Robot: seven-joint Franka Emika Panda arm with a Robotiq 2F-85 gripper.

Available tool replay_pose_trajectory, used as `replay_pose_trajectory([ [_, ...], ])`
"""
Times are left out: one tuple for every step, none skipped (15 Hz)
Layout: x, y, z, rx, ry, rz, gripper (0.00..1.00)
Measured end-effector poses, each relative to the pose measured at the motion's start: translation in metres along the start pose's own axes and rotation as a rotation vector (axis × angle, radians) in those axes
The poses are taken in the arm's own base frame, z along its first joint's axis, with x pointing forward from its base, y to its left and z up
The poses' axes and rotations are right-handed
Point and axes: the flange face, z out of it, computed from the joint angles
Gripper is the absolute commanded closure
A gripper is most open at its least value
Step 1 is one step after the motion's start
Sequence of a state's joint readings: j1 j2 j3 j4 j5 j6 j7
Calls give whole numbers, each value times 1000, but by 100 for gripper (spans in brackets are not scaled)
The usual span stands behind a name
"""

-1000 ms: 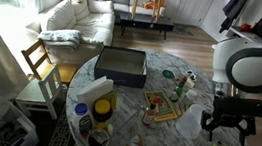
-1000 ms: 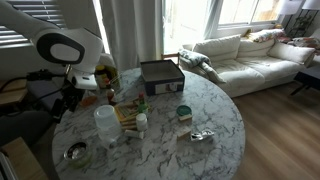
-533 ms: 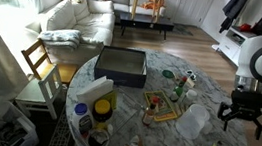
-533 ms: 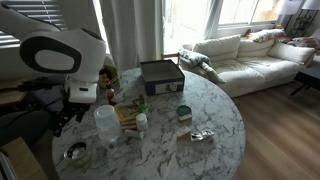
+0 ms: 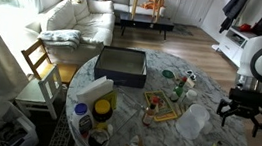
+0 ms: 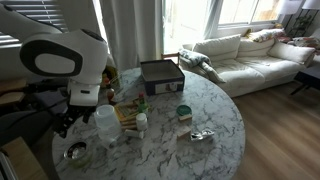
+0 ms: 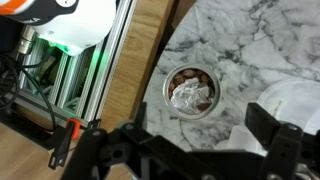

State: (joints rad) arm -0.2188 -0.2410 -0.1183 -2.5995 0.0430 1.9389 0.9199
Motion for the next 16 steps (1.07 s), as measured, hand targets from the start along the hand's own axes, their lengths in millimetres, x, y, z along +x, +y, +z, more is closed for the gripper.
replay_pose_trajectory([
  [8, 1, 0, 21, 6, 30, 0],
  [17, 3, 0, 40, 10, 65, 0],
  [25, 6, 1, 54, 9, 104, 0],
  [33, 9, 4, 62, 4, 145, 0],
  [41, 12, 8, 64, -5, 190, 0],
  [47, 13, 14, 62, -14, 235, 0],
  [53, 14, 20, 60, -27, 276, 0],
  [58, 14, 27, 58, -46, 312, 0],
  [63, 13, 33, 60, -65, 344, 0],
  [67, 12, 40, 66, -89, 375, 0],
  [72, 11, 46, 77, -115, 402, 0],
  [76, 9, 51, 92, -142, 433, 0],
  [82, 8, 56, 109, -167, 465, 0],
  [87, 6, 60, 124, -191, 495, 0],
  [92, 5, 63, 138, -208, 522, 0],
  [98, 4, 66, 151, -218, 548, 0],
])
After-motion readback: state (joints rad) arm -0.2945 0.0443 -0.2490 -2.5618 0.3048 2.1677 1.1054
